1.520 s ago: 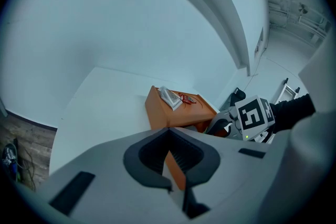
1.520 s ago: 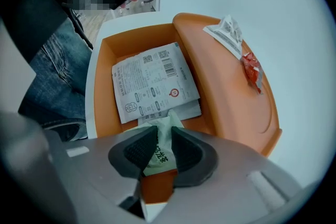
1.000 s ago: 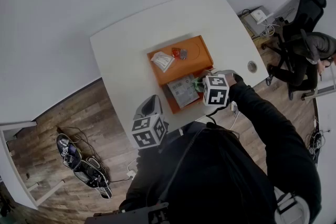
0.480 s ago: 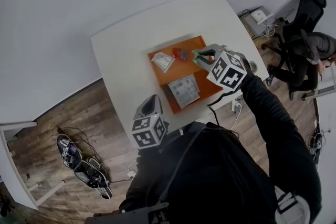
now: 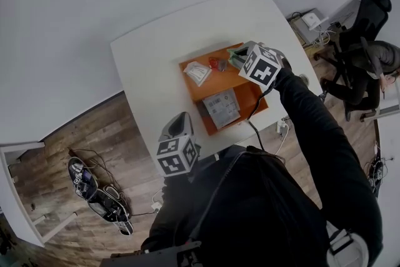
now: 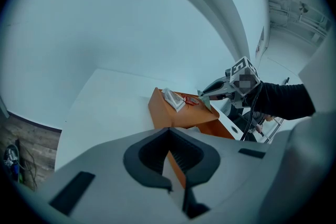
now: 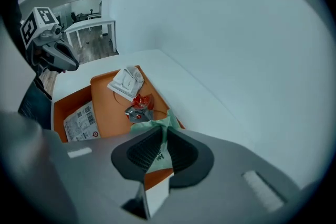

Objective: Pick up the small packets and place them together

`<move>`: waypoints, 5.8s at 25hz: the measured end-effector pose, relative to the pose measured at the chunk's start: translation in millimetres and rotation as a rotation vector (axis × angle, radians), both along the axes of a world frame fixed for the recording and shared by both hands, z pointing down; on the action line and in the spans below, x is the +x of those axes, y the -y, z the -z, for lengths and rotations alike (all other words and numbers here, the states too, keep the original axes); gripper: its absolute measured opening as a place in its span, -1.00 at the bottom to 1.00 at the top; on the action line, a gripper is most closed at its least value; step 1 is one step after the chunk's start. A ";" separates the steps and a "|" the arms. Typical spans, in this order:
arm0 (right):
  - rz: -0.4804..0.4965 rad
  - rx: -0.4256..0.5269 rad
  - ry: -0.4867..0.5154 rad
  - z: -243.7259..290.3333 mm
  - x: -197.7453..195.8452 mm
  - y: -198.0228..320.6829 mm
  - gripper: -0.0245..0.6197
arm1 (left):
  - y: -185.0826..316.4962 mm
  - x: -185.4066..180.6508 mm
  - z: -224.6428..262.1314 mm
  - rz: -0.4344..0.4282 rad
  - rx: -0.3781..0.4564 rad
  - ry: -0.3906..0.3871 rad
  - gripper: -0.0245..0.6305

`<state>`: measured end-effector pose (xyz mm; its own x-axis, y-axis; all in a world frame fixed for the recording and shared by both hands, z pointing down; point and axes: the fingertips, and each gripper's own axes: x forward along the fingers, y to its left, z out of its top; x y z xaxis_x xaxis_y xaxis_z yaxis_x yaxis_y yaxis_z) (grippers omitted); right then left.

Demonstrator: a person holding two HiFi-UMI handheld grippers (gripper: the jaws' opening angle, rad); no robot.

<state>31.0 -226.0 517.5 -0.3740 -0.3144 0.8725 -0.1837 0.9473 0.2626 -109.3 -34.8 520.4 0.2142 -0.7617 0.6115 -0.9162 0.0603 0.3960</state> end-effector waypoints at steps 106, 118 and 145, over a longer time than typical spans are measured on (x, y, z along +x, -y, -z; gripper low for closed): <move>0.250 -0.305 0.086 -16.8 -19.1 -186.7 -0.73 | -3.7 5.8 -8.9 -0.023 -0.024 -0.008 -0.93; 0.191 -0.276 0.219 25.3 -17.9 -168.7 -0.74 | -5.1 3.3 -10.2 -0.014 -0.025 -0.008 -0.93; 0.132 0.019 0.268 68.2 -54.2 -70.7 -0.74 | -5.5 -0.1 -9.6 0.003 -0.028 -0.009 -0.93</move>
